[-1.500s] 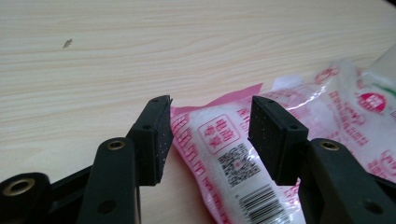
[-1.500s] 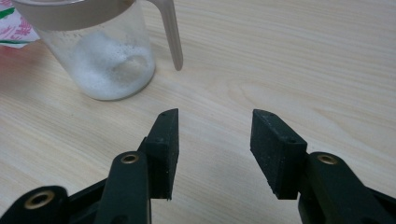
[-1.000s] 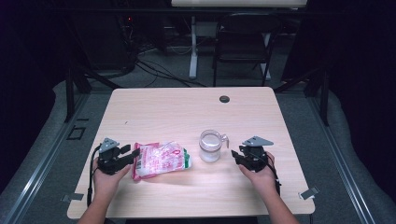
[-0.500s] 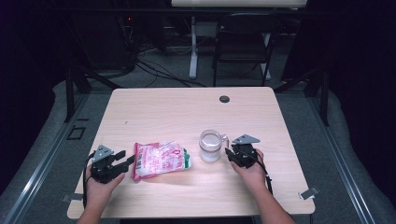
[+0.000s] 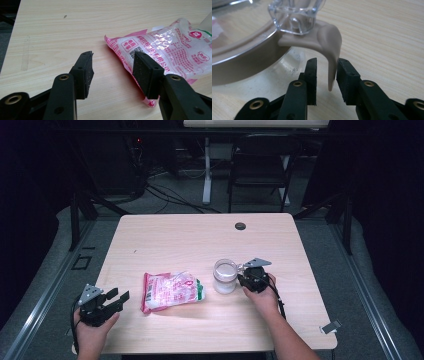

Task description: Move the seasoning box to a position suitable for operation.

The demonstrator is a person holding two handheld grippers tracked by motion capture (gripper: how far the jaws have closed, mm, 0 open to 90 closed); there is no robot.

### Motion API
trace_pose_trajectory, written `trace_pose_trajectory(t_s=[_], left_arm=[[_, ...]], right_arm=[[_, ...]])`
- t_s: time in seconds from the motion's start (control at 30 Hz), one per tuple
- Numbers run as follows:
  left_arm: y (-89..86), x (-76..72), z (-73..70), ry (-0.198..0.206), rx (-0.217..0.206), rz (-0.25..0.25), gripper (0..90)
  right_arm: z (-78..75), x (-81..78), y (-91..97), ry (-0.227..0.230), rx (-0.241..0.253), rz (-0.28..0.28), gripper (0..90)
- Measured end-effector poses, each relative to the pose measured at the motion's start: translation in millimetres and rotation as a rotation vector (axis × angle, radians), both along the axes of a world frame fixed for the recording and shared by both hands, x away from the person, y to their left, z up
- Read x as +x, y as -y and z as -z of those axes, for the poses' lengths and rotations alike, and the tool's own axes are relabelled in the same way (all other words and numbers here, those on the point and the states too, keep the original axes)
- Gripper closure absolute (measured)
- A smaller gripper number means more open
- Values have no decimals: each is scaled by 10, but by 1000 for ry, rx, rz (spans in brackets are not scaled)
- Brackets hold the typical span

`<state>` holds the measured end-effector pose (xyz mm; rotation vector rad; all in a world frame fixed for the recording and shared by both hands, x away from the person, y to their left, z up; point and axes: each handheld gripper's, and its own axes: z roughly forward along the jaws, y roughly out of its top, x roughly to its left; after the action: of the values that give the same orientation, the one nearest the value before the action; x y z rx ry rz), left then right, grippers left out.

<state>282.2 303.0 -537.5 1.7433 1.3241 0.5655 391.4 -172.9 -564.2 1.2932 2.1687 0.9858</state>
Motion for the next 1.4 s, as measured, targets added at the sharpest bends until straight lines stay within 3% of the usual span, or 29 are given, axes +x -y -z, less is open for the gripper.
trace_pose_trajectory(t_s=[0.27, 0.33, 0.4, 0.67, 0.87, 0.97, 1.23, 1.4], left_arm=[[32, -2, -10, 5, -15, 9, 495], [38, 4, -18, 5, -59, 15, 490], [47, 12, -22, 3, -78, 21, 485], [77, 23, -28, 9, -63, 24, 485], [143, 69, -57, 33, -86, 45, 481], [199, 112, -61, 32, -81, 70, 481], [411, 242, -123, 53, -142, 140, 477], [544, 271, -155, 38, -122, 175, 528]], right_arm=[[12, 23, 5, -2, 8, 9, 762], [-3, 15, 10, 3, 5, 12, 794], [-12, 9, 24, 9, 13, 11, 801], [-37, -38, 9, 36, -34, -4, 821], [-43, -104, 10, 47, -48, -17, 823], [-49, -167, 0, 43, -54, -33, 826], [-68, -480, -50, 28, -60, -78, 826], [-79, -589, -58, 18, -66, -96, 815]])
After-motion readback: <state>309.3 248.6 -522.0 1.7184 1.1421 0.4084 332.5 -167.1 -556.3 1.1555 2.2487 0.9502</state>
